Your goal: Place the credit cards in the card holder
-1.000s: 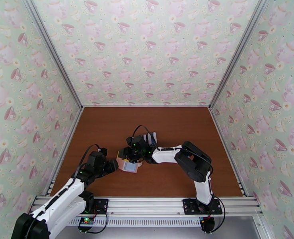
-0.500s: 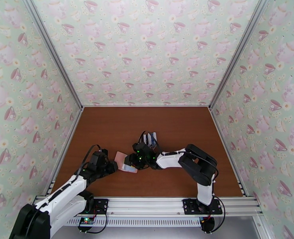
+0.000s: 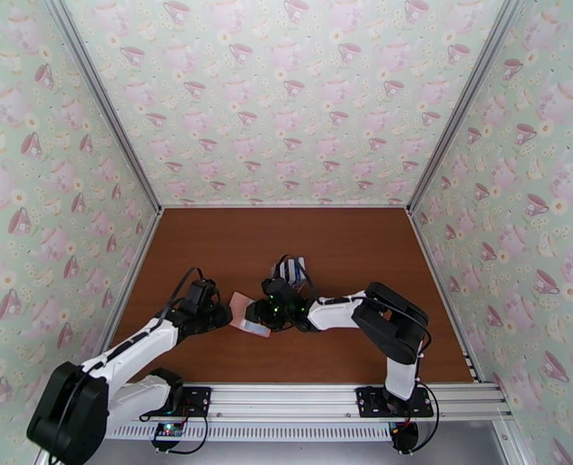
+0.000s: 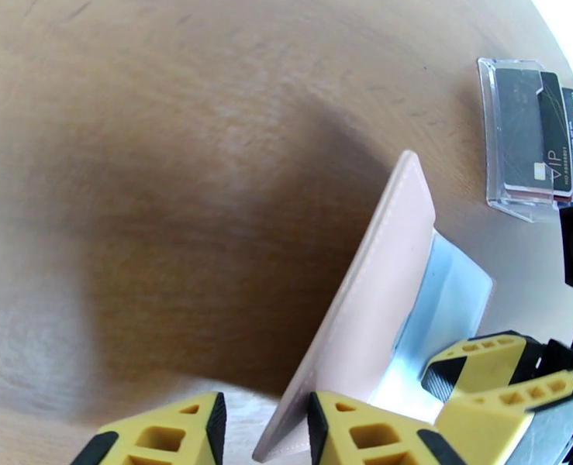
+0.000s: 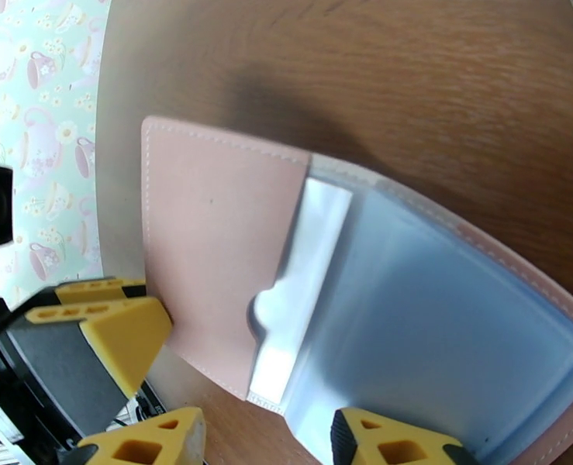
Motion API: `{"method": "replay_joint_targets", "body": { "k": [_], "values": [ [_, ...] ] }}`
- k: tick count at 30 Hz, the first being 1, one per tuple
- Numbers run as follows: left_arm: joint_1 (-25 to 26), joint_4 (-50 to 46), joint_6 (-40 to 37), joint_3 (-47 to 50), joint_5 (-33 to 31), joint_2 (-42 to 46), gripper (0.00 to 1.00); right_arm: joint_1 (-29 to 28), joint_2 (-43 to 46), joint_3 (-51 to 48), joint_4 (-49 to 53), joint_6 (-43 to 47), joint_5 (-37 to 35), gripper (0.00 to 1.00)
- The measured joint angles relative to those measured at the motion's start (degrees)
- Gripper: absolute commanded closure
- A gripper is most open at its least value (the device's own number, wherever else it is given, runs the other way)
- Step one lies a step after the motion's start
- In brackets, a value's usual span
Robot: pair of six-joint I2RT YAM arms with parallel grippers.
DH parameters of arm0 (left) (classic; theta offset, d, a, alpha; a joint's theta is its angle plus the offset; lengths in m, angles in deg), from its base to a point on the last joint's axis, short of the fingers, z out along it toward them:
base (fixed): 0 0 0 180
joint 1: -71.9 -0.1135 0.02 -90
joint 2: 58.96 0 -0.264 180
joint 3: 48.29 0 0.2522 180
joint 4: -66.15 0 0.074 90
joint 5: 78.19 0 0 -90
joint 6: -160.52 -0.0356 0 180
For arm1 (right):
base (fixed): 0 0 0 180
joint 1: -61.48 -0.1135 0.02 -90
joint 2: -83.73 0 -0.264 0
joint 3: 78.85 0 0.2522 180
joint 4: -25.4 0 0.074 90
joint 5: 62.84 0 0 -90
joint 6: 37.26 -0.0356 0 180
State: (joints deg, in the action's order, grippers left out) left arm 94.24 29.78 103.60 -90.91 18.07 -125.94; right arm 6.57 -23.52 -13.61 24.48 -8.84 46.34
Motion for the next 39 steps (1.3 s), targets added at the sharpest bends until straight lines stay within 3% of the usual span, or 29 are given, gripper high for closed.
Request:
{"method": "replay_joint_targets", "body": {
  "k": [12, 25, 34, 39],
  "values": [
    [4.72, -1.77, -6.14, -7.50, -2.23, -9.42, 0.67, 2.25, 1.33, -0.79, 2.36, 3.50, 0.50, 0.51],
    [11.30, -5.70, -8.66, -13.46, -11.54, -17.92, 0.62, 4.07, 2.47, -1.25, 4.98, 7.39, 1.20, 0.51],
    [13.75, -5.77, -9.01, -13.94, -12.70, -18.97, 0.76, 5.29, 3.50, -1.79, 6.73, 9.62, 1.55, 0.51],
    [15.78, -3.80, -7.26, -12.28, -11.34, -18.88, 0.78, 7.02, 4.96, -2.14, 9.94, 11.50, 0.85, 0.51]
  ]
}}
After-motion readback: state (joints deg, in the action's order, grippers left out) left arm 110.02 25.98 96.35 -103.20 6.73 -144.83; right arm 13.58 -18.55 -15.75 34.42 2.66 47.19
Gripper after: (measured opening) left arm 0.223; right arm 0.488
